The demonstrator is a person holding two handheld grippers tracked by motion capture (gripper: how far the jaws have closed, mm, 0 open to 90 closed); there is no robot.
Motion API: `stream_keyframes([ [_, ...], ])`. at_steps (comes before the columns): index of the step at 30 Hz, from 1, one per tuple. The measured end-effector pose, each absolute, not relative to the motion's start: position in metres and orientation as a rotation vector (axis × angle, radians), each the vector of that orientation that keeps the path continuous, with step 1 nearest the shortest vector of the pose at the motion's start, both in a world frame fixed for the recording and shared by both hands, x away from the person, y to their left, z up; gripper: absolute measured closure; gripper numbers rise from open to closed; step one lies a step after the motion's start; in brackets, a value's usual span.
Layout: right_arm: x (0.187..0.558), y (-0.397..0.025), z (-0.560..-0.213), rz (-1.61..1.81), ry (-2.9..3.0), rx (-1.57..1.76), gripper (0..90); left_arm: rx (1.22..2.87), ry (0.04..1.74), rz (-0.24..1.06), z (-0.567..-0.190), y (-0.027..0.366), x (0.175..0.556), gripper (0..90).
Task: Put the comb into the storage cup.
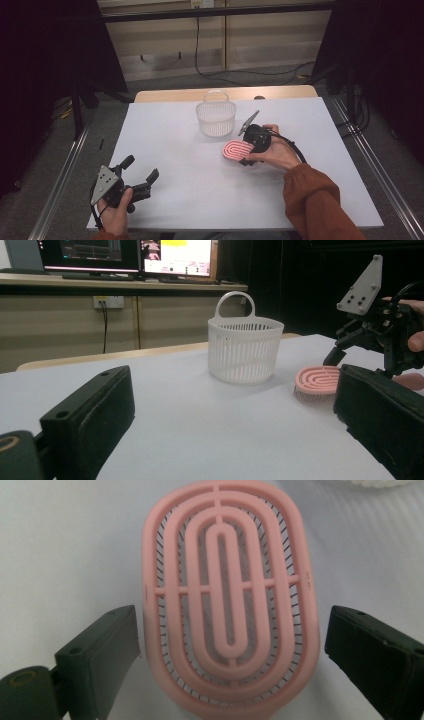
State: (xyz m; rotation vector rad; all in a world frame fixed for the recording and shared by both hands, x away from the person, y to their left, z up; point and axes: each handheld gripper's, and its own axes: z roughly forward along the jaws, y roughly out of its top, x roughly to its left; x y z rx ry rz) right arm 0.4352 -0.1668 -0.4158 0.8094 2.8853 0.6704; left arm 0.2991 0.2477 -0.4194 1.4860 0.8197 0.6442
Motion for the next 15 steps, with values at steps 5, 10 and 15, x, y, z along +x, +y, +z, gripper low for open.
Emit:
stream_keyframes([
  [5,0.436,-0.164,-0.416,0.640,2.895,0.769,7.4,1.495,0.816,0.646,-0.419,0.248,0.299,3.1],
  [10,0.437,-0.158,-0.420,0.601,2.915,0.755,8.5,1.493,0.817,0.642,-0.420,0.248,0.299,3.1],
  [15,0.438,-0.156,-0.423,0.588,2.930,0.742,10.2,1.488,0.819,0.639,-0.420,0.248,0.300,3.1],
])
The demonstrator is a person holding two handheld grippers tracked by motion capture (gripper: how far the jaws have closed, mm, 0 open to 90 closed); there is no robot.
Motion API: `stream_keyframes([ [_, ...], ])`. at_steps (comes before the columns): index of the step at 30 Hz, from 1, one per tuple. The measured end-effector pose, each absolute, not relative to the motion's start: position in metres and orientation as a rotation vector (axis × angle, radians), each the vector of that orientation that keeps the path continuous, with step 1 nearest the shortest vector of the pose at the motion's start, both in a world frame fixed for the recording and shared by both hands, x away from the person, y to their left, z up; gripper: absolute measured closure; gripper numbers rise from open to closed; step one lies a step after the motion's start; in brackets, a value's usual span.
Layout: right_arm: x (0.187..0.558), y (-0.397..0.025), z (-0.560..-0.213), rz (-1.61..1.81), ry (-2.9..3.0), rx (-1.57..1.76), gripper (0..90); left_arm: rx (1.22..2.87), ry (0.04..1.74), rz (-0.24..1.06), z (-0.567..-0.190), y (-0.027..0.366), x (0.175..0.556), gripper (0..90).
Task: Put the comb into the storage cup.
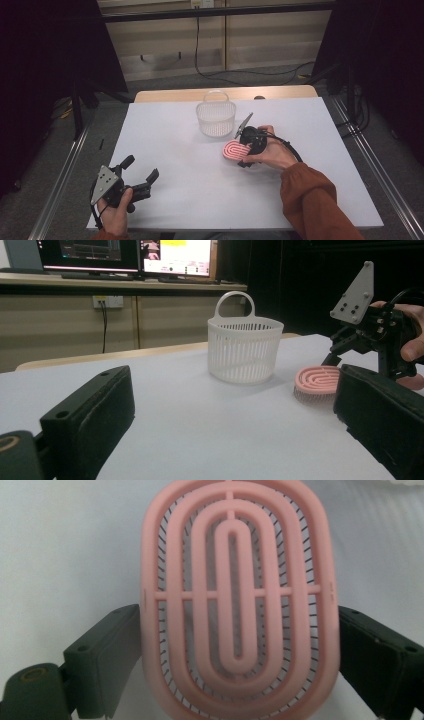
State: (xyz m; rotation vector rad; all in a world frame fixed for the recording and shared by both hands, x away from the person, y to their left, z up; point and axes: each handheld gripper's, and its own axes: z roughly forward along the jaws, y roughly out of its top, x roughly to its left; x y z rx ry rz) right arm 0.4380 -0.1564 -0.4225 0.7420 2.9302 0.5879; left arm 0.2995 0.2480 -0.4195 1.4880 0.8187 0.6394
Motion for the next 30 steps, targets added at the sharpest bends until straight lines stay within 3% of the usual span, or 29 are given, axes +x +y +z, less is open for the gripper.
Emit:
stream_keyframes([
  [11,0.4382,-0.1548,-0.4233,0.571,2.933,0.702,18.2,1.489,0.819,0.640,-0.4195,0.2481,0.2995,3.1],
  [30,0.4387,-0.1538,-0.4245,0.528,2.944,0.692,19.2,1.492,0.819,0.643,-0.4196,0.2485,0.2996,3.1],
])
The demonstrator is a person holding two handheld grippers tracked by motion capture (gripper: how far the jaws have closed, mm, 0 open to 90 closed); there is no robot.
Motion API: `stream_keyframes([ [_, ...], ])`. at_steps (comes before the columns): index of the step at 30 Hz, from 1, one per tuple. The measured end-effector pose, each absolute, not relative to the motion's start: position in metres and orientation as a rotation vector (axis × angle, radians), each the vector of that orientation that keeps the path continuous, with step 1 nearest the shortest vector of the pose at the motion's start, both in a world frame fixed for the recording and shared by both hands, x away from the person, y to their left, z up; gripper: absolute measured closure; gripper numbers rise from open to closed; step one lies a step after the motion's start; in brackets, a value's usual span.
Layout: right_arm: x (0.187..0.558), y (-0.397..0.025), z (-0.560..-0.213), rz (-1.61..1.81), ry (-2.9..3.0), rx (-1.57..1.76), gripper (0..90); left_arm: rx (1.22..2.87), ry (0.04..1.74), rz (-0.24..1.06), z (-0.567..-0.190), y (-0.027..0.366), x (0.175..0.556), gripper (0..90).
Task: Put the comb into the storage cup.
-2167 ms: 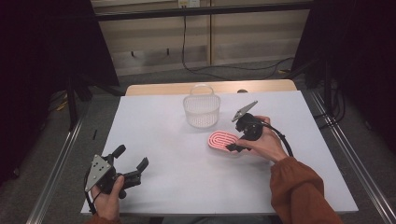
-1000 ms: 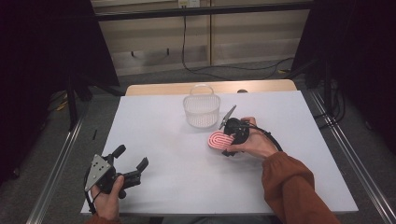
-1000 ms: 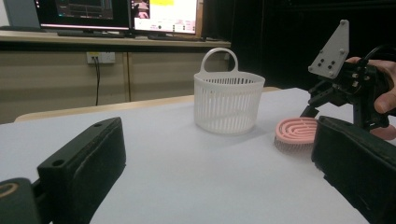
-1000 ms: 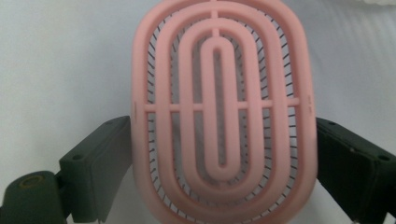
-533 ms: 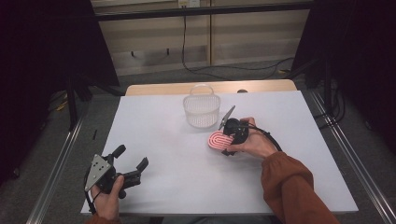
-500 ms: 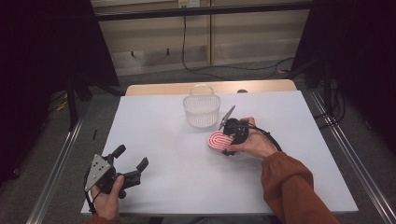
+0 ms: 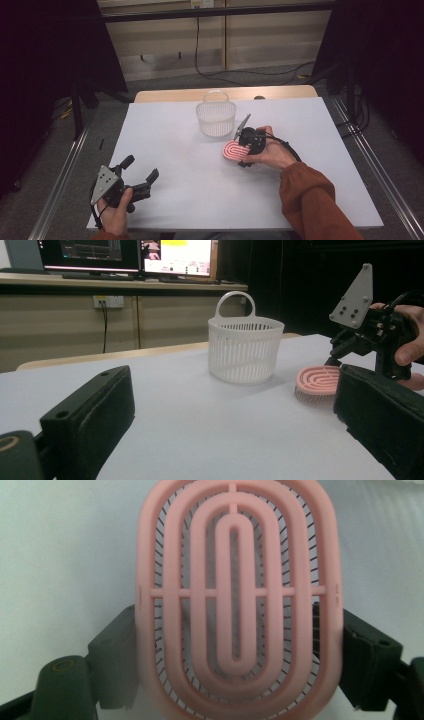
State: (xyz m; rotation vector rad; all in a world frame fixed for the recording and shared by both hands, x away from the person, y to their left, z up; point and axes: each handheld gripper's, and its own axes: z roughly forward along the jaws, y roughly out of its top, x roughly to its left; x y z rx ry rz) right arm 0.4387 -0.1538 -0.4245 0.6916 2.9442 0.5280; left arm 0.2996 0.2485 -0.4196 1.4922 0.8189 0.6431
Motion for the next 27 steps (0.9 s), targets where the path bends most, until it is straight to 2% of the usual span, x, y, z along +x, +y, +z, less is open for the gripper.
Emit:
stream_keyframes([
  [27,0.4375,-0.1589,-0.4195,0.511,2.927,0.770,19.7,1.492,0.822,0.644,-0.4197,0.2488,0.2999,3.1],
])
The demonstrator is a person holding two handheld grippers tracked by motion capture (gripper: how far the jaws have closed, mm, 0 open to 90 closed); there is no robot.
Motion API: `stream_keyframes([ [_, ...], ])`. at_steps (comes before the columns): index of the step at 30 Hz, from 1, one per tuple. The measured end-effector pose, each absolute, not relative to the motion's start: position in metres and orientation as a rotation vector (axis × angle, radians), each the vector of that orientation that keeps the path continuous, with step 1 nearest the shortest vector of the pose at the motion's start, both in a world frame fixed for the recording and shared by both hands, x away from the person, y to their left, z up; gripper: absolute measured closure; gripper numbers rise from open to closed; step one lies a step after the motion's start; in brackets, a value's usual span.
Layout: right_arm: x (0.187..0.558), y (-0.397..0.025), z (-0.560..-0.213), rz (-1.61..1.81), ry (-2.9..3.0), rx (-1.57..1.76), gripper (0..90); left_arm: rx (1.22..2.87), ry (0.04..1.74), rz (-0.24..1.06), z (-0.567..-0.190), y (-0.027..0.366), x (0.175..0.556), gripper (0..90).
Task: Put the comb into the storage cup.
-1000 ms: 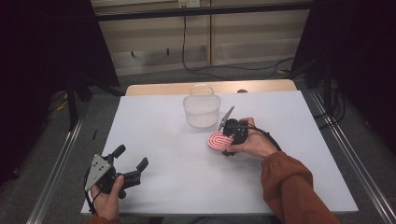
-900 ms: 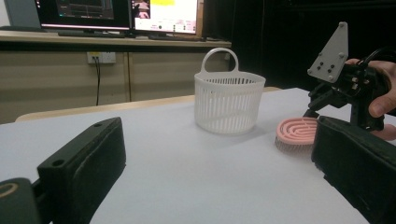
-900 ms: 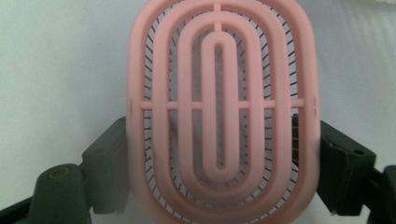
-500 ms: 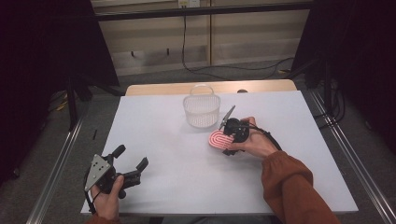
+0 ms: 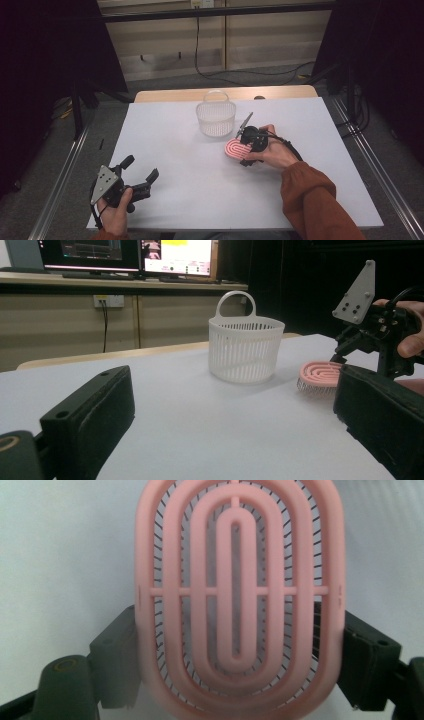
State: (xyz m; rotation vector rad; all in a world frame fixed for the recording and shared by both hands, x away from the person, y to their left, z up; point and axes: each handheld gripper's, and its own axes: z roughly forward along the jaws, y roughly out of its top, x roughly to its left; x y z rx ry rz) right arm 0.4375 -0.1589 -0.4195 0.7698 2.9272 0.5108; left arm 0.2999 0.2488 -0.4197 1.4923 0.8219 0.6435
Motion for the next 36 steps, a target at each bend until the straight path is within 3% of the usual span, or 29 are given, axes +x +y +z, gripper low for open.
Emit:
stream_keyframes([
  [36,0.429,-0.182,-0.378,0.807,2.720,0.895,19.6,1.489,0.825,0.641,-0.420,0.249,0.300,3.1],
])
